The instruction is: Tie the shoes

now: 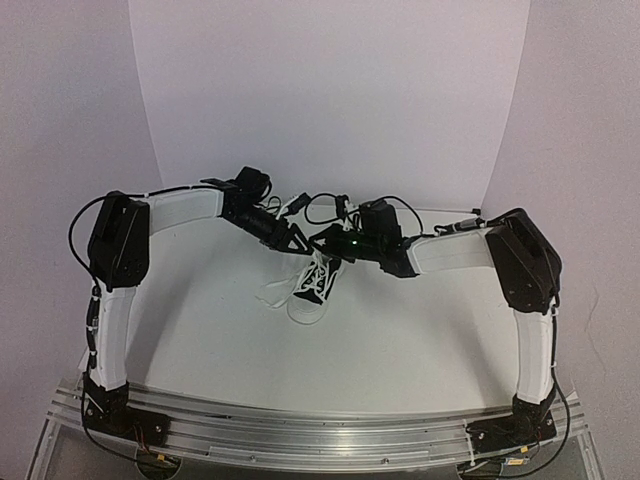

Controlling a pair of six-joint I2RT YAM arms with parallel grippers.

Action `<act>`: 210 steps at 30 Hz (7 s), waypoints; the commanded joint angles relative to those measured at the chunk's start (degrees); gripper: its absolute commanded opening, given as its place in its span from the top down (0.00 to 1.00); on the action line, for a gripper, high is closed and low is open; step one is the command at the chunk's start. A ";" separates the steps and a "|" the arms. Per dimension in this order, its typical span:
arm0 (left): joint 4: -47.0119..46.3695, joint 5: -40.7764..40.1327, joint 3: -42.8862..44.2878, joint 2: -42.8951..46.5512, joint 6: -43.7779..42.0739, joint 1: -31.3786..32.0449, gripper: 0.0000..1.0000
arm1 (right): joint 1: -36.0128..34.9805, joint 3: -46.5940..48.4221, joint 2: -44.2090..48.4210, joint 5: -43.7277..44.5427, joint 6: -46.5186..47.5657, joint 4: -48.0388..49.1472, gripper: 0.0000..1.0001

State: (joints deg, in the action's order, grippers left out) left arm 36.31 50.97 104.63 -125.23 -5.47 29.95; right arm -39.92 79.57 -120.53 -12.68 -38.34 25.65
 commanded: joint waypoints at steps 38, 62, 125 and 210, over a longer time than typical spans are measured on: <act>-35.71 1.95 -10.44 -1.07 6.34 1.61 1.00 | -1.12 3.25 -2.61 4.34 -12.77 2.98 1.00; -37.15 2.83 -12.81 -1.47 8.33 -1.38 1.00 | -8.03 4.21 9.20 -5.55 60.67 -31.42 0.29; -36.66 2.89 -11.24 -3.72 6.73 -1.38 1.00 | -7.65 35.75 -17.87 3.11 100.27 -59.14 0.73; -35.72 0.05 -25.49 7.44 -57.71 3.56 0.39 | -1.20 -3.79 3.41 -4.76 22.21 -11.10 1.00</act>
State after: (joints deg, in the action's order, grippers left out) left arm 9.98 55.89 80.52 -116.55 -61.27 33.08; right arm -41.48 73.35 -115.69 -16.34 -11.96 13.84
